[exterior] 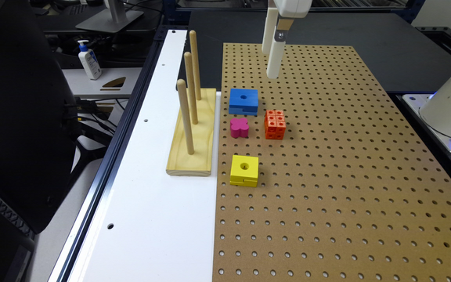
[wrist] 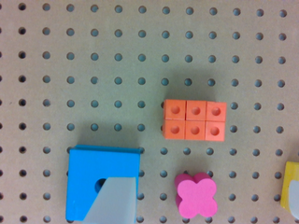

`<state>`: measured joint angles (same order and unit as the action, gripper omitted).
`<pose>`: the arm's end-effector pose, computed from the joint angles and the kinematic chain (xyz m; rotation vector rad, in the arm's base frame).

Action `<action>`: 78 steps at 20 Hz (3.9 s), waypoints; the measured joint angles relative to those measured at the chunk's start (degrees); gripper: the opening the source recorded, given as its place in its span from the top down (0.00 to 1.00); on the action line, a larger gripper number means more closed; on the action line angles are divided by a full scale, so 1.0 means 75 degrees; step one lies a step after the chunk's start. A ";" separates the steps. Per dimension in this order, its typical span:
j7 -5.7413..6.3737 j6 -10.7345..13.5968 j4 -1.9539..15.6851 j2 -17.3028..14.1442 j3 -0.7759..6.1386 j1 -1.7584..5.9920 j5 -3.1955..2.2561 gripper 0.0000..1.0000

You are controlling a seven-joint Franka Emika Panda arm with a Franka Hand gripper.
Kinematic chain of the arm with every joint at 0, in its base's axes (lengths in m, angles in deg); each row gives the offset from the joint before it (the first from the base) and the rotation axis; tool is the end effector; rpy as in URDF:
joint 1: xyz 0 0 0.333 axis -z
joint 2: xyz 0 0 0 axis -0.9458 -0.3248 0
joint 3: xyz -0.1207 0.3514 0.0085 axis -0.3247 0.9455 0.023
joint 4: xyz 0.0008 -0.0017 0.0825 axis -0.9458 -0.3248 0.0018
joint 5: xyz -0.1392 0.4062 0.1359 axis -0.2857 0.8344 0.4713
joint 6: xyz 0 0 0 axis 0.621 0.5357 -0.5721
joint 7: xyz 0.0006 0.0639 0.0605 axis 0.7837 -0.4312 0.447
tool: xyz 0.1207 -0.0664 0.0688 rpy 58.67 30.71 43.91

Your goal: Pick up pink flower.

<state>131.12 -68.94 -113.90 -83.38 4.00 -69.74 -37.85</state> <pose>0.5092 0.0263 0.3019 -2.8713 1.1913 -0.0253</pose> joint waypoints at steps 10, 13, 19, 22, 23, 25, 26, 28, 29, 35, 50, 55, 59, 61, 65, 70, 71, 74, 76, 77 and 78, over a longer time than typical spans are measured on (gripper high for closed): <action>0.0028 -0.0769 0.0068 -0.0804 0.0080 -0.0005 0.0000 0.00; 0.0060 -0.0767 0.0136 -0.0806 0.0155 -0.0006 0.0000 0.00; 0.0078 -0.0877 0.0175 -0.0994 0.0202 -0.0006 0.0001 0.00; 0.0078 -0.1032 0.0203 -0.1190 0.0203 -0.0006 0.0001 0.00; 0.0078 -0.1052 0.0219 -0.1238 0.0203 -0.0006 0.0001 0.00; 0.0078 -0.1052 0.0256 -0.1272 0.0203 -0.0006 0.0001 0.00; 0.0078 -0.1051 0.0268 -0.1278 0.0203 -0.0006 0.0001 0.00; 0.0078 -0.1057 0.0268 -0.1327 0.0203 -0.0006 0.0001 0.00; 0.0078 -0.1092 0.0267 -0.1389 0.0203 -0.0006 0.0001 0.00; 0.0078 -0.1541 0.0291 -0.1869 0.0203 -0.0006 0.0000 0.00; 0.0091 -0.2053 0.0421 -0.2414 0.0237 -0.0042 0.0000 0.00; 0.0091 -0.2053 0.0565 -0.2519 0.0238 -0.0044 0.0000 0.00; 0.0091 -0.2101 0.0619 -0.2703 0.0238 -0.0045 0.0000 0.00; 0.0091 -0.2227 0.0652 -0.2885 0.0238 -0.0044 0.0000 0.00; 0.0091 -0.2393 0.0804 -0.3219 0.0238 -0.0044 0.0000 0.00; 0.0091 -0.2394 0.0918 -0.3370 0.0238 -0.0043 0.0000 0.00; 0.0091 -0.2394 0.0926 -0.3390 0.0238 -0.0043 0.0000 0.00; 0.0091 -0.2394 0.0932 -0.3403 0.0238 -0.0043 0.0000 0.00; 0.0091 -0.2394 0.0932 -0.3403 0.0238 -0.0043 0.0000 0.00; 0.0091 -0.2394 0.0932 -0.3403 0.0238 -0.0043 0.0000 0.00; 0.0091 -0.2394 0.0933 -0.3403 0.0238 -0.0043 0.0000 0.00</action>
<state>131.80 -86.90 -106.91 -108.90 5.78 -70.06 -37.85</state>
